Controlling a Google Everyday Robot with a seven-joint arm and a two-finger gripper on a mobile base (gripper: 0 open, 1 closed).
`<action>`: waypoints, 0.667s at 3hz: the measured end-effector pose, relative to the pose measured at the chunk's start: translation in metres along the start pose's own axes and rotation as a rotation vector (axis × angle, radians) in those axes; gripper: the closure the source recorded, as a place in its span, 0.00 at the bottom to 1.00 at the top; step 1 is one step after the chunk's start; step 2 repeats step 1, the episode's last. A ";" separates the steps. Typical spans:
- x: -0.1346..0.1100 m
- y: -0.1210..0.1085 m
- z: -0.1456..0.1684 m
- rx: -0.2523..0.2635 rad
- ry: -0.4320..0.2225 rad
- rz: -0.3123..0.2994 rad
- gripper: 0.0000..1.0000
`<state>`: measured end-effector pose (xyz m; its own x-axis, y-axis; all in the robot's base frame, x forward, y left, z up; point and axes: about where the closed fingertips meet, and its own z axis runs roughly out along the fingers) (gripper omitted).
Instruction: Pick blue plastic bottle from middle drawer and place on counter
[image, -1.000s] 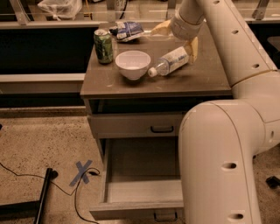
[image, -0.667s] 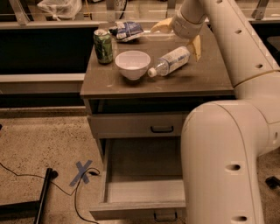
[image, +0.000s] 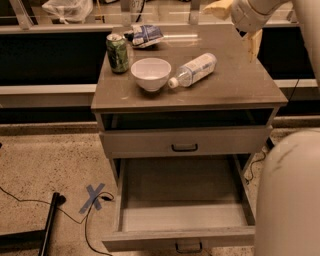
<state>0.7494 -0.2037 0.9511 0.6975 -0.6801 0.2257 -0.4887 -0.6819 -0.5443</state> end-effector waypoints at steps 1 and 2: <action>0.002 0.005 -0.003 -0.001 0.006 0.007 0.00; 0.002 0.005 -0.003 -0.001 0.006 0.007 0.00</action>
Offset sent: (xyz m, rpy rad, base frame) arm 0.0000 0.0000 0.0000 0.0000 0.0000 0.0000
